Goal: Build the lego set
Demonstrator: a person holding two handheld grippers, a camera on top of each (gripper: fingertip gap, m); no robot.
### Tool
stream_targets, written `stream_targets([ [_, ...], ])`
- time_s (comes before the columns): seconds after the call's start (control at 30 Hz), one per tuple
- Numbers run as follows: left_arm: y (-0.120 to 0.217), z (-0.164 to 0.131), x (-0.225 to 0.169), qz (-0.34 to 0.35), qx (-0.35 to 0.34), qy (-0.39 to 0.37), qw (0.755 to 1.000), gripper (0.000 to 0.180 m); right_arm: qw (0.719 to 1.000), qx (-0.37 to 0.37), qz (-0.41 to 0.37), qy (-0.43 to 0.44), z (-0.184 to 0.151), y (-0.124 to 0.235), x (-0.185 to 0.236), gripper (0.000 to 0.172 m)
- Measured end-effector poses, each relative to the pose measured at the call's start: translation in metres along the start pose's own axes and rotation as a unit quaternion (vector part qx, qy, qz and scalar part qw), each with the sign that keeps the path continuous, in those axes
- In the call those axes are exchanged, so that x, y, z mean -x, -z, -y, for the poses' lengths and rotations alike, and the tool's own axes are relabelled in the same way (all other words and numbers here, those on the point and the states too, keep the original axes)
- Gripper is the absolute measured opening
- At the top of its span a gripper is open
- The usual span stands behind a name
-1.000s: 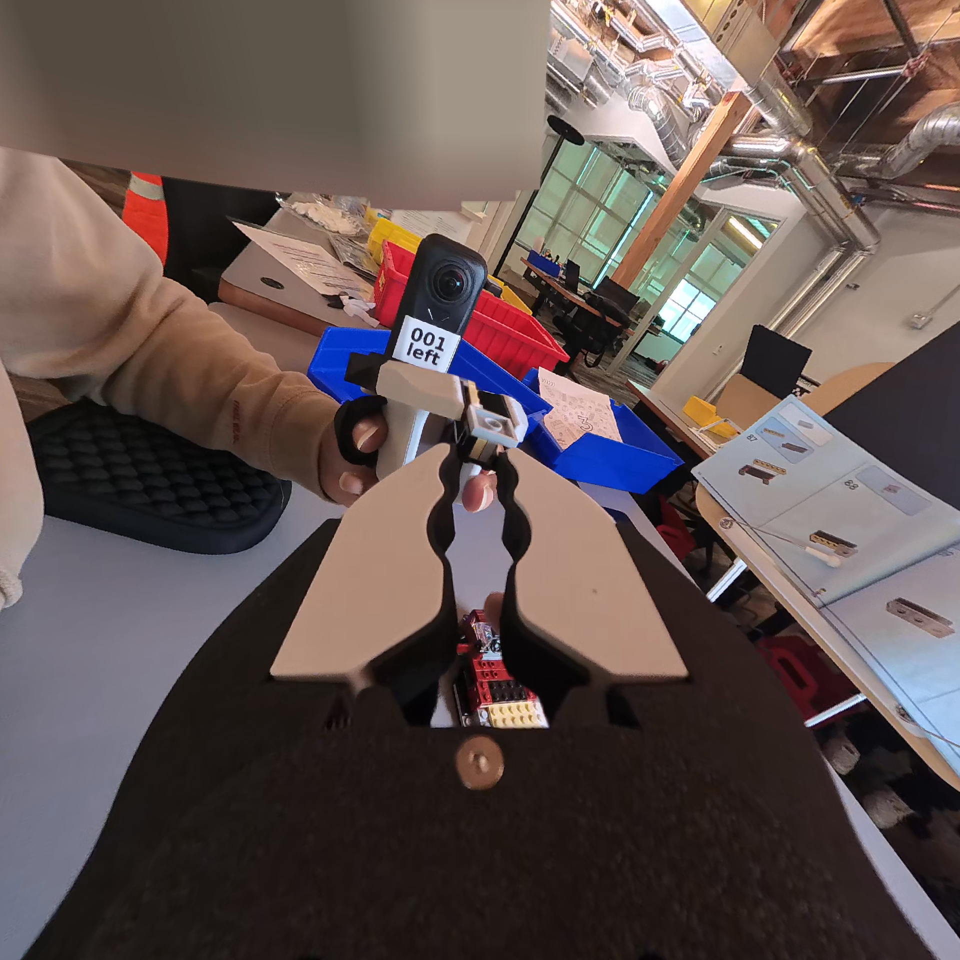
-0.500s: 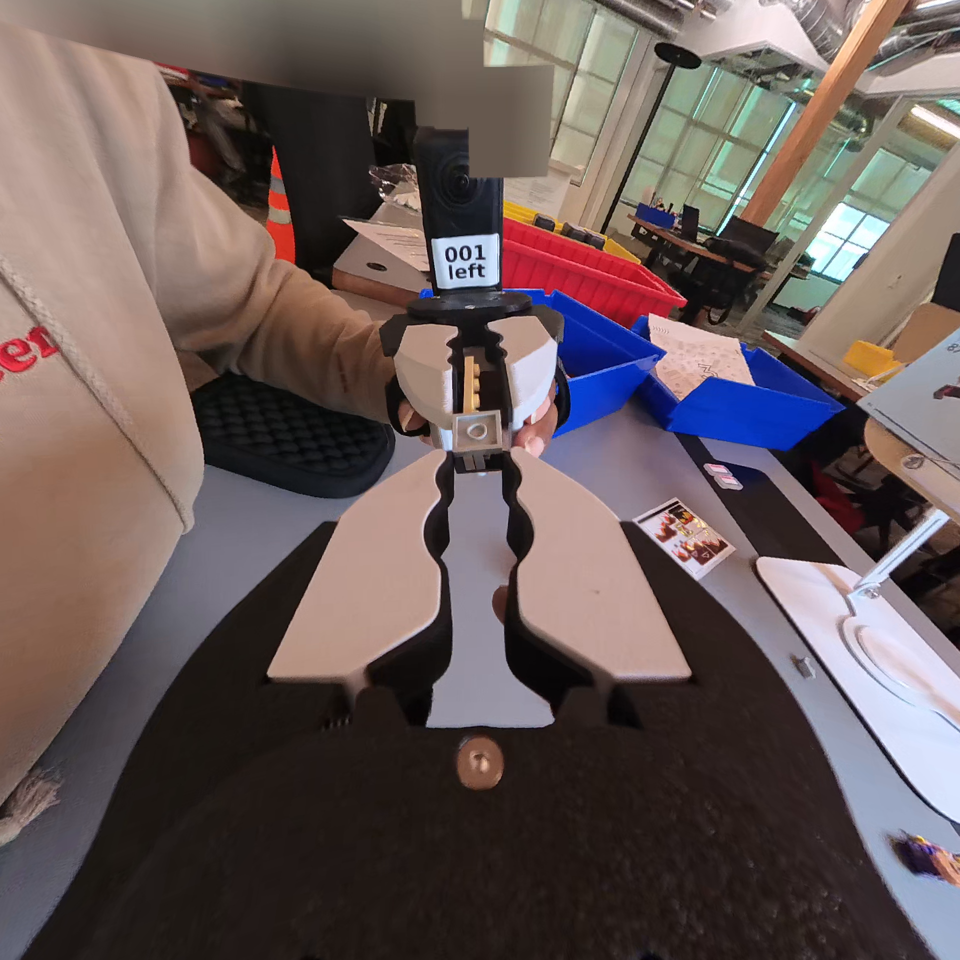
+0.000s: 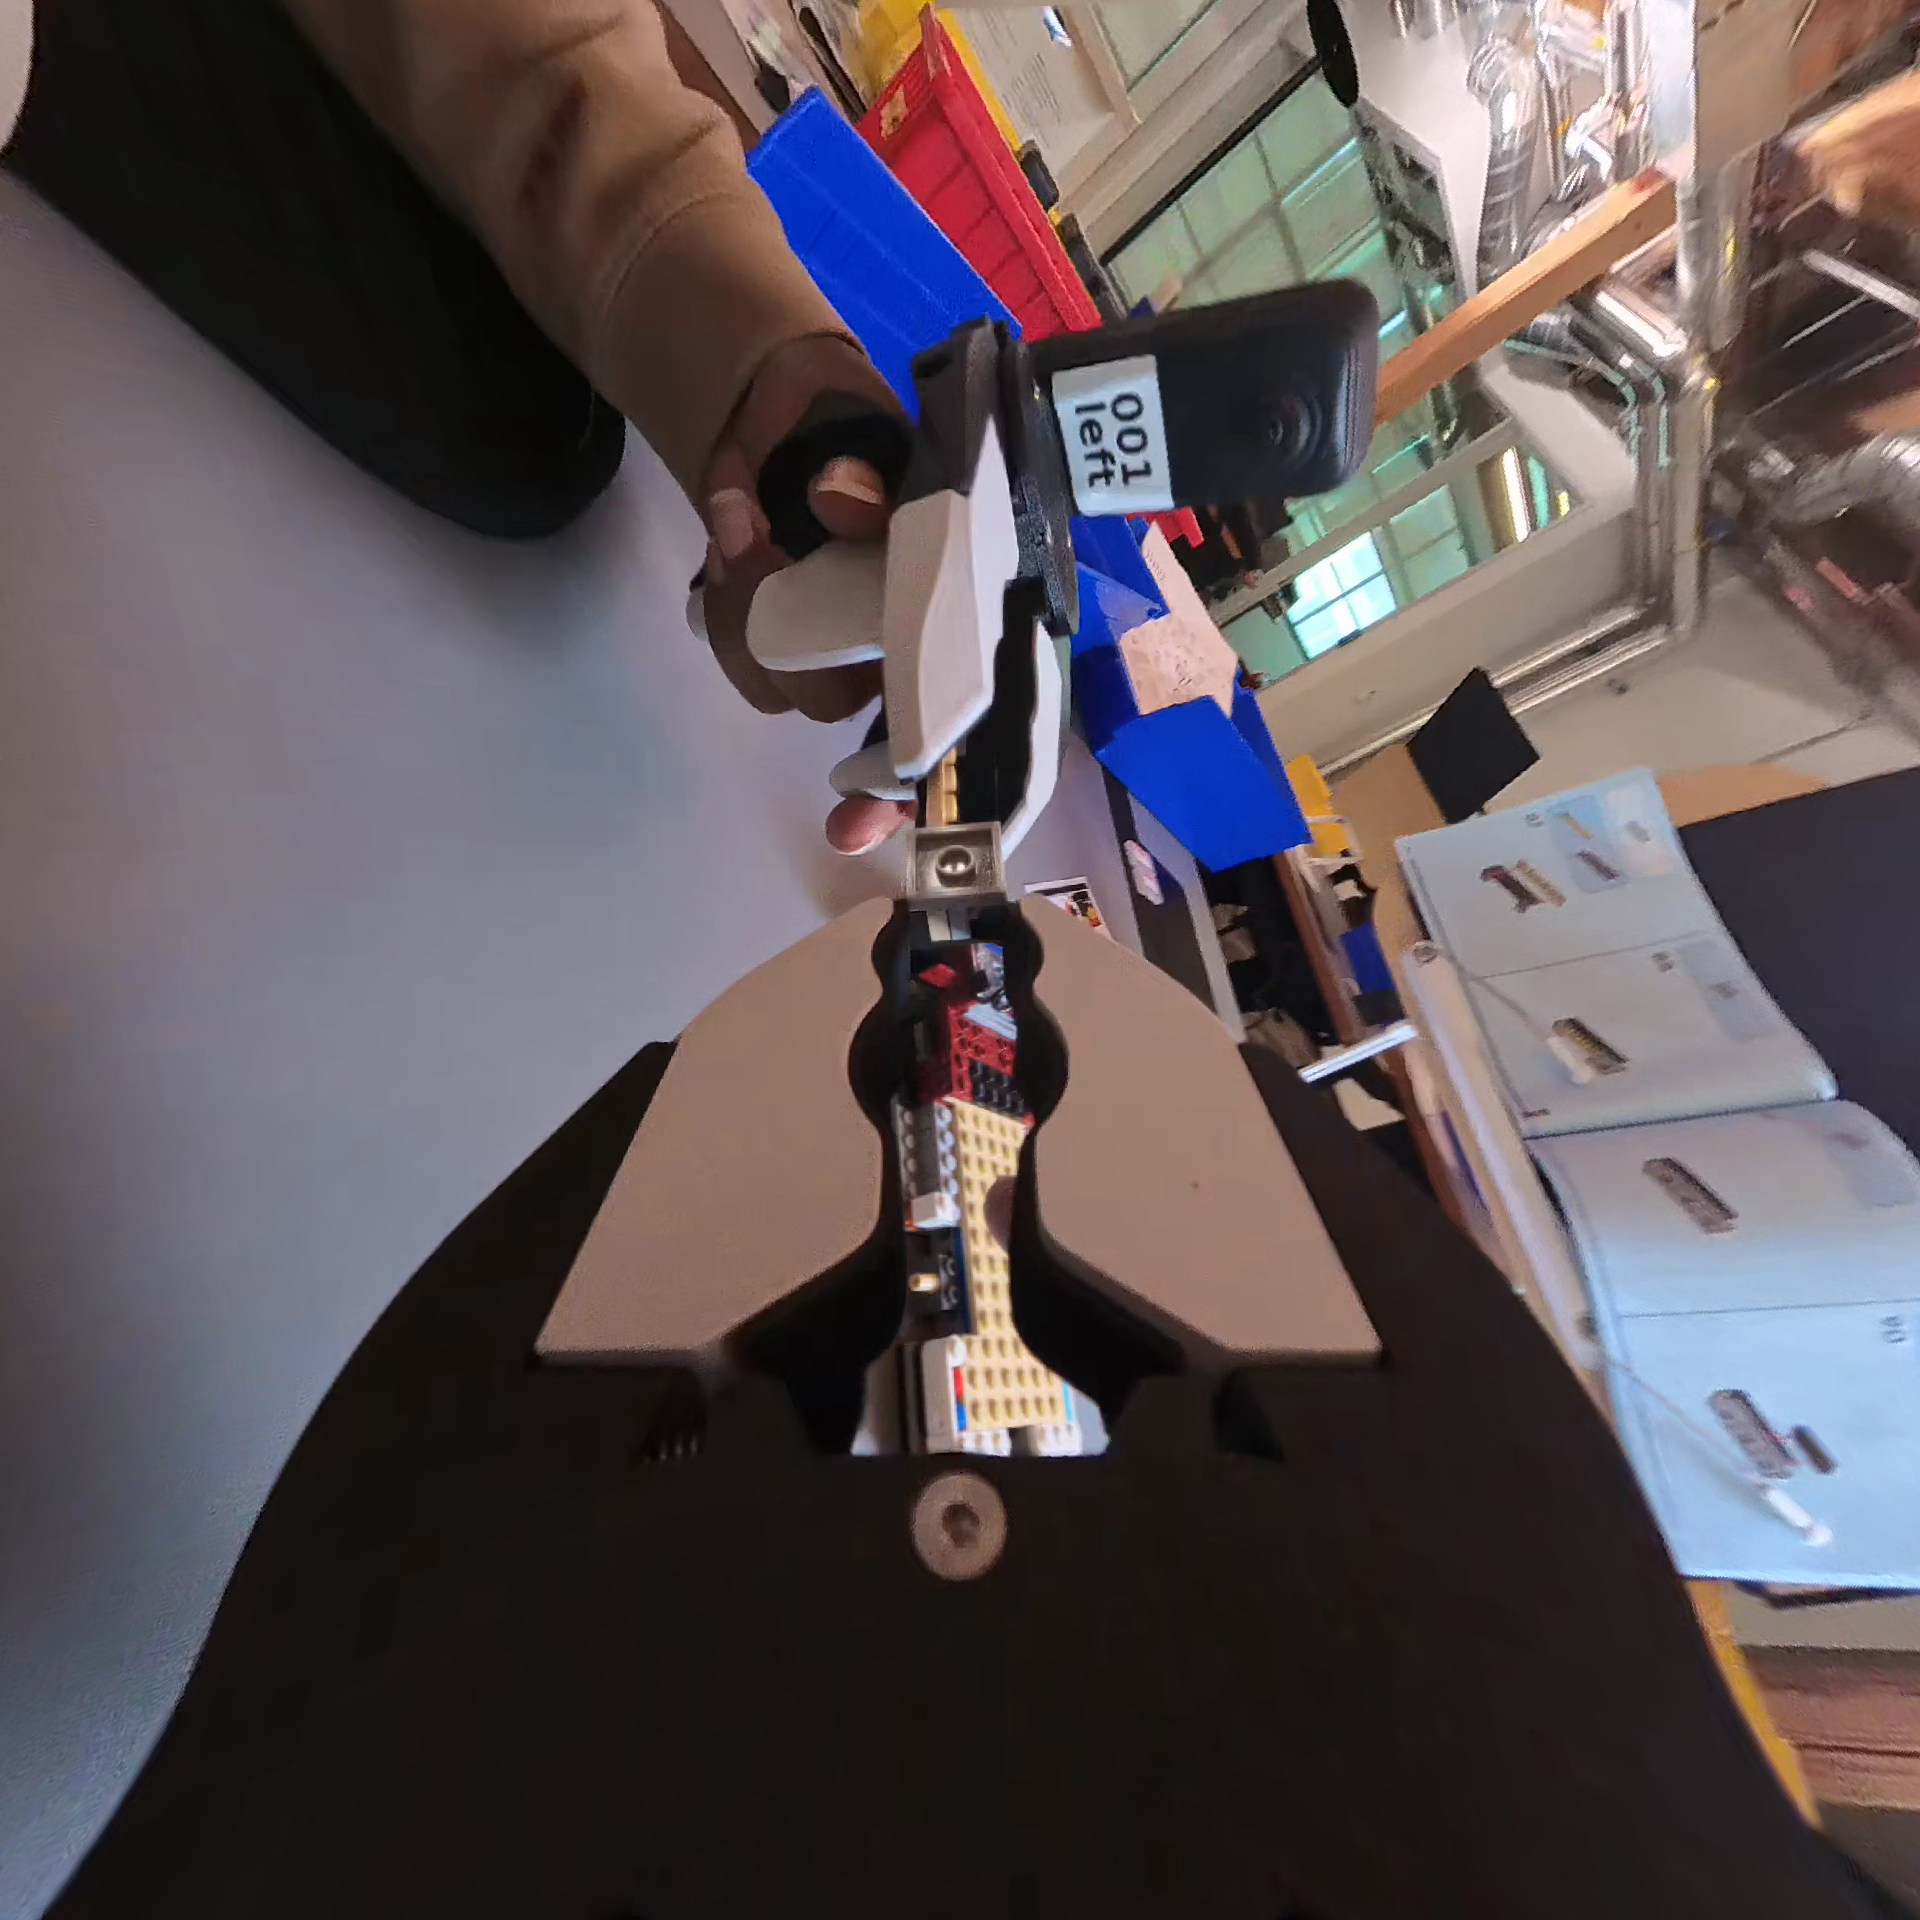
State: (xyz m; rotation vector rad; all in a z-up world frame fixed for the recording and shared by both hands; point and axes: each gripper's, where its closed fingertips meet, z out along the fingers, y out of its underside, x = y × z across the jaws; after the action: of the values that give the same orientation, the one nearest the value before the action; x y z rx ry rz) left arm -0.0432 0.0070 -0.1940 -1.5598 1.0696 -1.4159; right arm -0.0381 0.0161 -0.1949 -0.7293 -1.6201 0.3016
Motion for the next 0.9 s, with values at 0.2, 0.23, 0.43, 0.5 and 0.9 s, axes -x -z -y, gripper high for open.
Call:
stream_targets([
  [0.2, 0.001, -0.002, 0.006, 0.025, 0.015, -0.018, 0.999, 0.013, 0.998, 0.007, -0.020, 0.060, -0.004, -0.006, -0.003, 0.017],
  [0.23, 0.002, -0.002, 0.007, 0.030, 0.015, -0.024, 0.999, 0.013, 0.998, 0.009, -0.022, 0.065, -0.004, -0.007, -0.004, 0.018],
  [0.43, 0.004, -0.007, 0.017, 0.070, 0.030, -0.080, 0.994, 0.012, 1.000, 0.028, 0.002, -0.006, -0.017, -0.004, -0.003, 0.027],
  [0.5, 0.002, -0.023, 0.028, 0.101, 0.080, -0.089, 0.988, 0.012, 0.997, 0.043, 0.029, -0.065, -0.028, 0.002, 0.002, 0.029],
  [0.9, 0.002, -0.088, 0.061, 0.192, 0.284, -0.153, 0.927, 0.013, 0.972, 0.064, 0.018, -0.224, -0.054, 0.009, -0.002, 0.023],
])
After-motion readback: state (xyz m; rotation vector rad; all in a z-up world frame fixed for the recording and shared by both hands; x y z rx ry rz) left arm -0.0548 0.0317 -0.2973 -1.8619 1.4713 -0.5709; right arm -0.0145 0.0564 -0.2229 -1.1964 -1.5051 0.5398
